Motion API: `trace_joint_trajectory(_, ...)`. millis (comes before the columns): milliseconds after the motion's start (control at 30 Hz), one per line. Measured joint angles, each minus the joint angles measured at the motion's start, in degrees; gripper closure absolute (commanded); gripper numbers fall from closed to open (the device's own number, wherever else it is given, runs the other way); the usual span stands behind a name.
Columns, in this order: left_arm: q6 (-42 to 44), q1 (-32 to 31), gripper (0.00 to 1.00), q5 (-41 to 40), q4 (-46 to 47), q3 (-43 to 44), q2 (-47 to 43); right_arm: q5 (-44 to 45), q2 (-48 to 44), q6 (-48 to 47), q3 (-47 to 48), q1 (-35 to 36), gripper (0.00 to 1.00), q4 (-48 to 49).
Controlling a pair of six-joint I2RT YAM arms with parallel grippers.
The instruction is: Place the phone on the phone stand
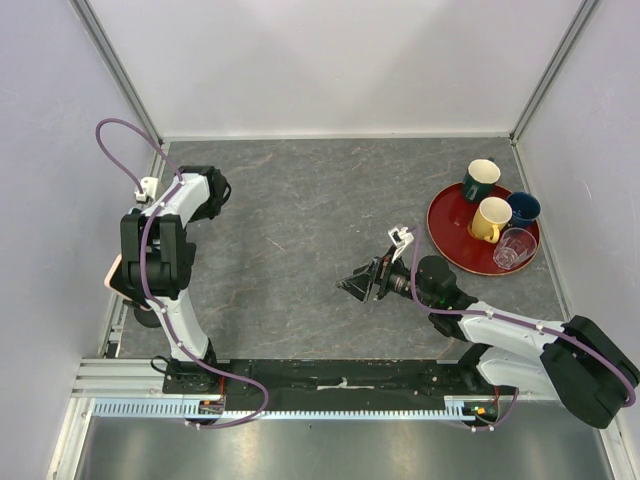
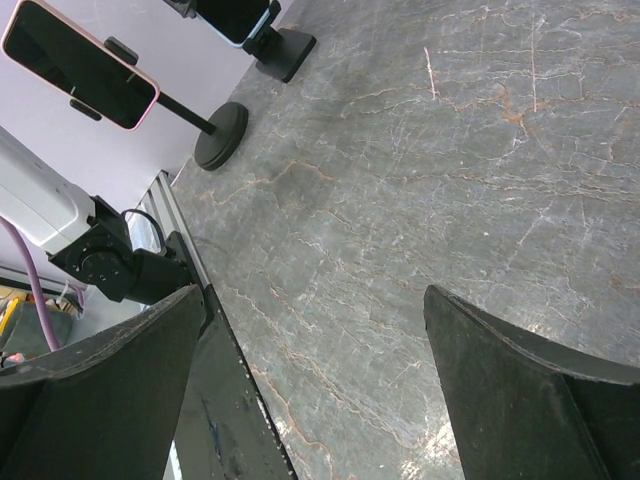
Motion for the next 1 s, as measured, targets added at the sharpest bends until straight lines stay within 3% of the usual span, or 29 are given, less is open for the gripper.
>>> trace_joint_trajectory(33,0.0,0.0,0.43,0.0,0.0,0.0,0.0,0.0,0.0,0.0,0.0,0.0,0.02,0.0)
trace_joint_trajectory(167,0.0,0.0,0.12,0.1,0.0,0.0,0.0,-0.1,0.0,0.0,-0.2,0.0,0.02,0.2)
trace_joint_trajectory(267,0.1,0.0,0.04,0.4,-0.2,0.0,0.0,-0.2,0.1,0.1,-0.3,0.0,0.02,0.4)
trace_joint_trajectory(1000,7.3,0.0,0.00,10.5,-0.1,4.1,-0.7,-0.9,1.4,0.9,-0.5,0.0,0.02,1.9)
